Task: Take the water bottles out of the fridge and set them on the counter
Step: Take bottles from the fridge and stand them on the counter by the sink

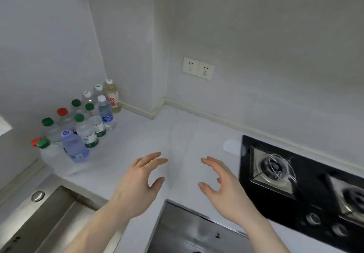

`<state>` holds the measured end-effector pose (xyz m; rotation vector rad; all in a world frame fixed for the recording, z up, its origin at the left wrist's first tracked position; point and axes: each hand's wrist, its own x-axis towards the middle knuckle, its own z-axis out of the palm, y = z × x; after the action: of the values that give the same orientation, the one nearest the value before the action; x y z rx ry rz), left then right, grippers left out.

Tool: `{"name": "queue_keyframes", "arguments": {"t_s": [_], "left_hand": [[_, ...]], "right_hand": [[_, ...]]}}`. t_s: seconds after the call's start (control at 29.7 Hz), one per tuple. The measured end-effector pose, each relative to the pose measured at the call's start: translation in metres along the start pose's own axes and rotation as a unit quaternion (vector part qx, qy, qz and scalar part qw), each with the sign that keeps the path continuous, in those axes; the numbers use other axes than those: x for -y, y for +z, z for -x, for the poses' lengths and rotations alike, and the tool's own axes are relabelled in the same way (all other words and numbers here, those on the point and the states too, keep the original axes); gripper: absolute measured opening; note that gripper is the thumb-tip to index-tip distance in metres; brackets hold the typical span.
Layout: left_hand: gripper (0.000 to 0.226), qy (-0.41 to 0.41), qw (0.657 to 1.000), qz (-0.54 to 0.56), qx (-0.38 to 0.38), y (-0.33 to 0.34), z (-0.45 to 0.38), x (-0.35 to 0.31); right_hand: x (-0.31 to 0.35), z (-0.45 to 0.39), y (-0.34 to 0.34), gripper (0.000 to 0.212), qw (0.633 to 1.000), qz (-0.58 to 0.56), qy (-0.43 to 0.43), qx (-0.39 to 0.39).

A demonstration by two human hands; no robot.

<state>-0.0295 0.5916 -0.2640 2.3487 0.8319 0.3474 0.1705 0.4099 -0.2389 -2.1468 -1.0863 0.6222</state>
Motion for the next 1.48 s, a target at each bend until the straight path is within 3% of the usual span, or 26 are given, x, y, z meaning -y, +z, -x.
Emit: {"name": "queue_keyframes", "arguments": {"t_s": [0.3,0.57,0.61,0.91,1.28,1.48], "left_hand": [[0.046,0.170,0.982,0.019,0.077,0.049,-0.021,-0.123],[0.046,0.308,0.939,0.042,0.148,0.119,0.005,-0.263],[0.046,0.344,0.924,0.049,0.160,0.147,0.023,-0.306],[0.048,0.486,0.842,0.060,0.229,0.253,0.134,-0.494],[0.047,0.605,0.735,0.069,0.299,0.360,0.240,-0.650],[0.047,0.667,0.658,0.079,0.339,0.414,0.287,-0.734]], "right_hand": [[-0.051,0.120,-0.084,0.061,0.980,-0.036,0.089,-0.174],[-0.113,0.260,-0.152,0.060,0.938,-0.047,0.169,-0.298],[-0.129,0.308,-0.170,0.060,0.926,-0.045,0.187,-0.326],[-0.206,0.513,-0.238,0.060,0.861,-0.006,0.260,-0.438],[-0.260,0.692,-0.278,0.058,0.779,0.020,0.339,-0.527],[-0.274,0.761,-0.296,0.059,0.706,0.025,0.389,-0.592]]}}
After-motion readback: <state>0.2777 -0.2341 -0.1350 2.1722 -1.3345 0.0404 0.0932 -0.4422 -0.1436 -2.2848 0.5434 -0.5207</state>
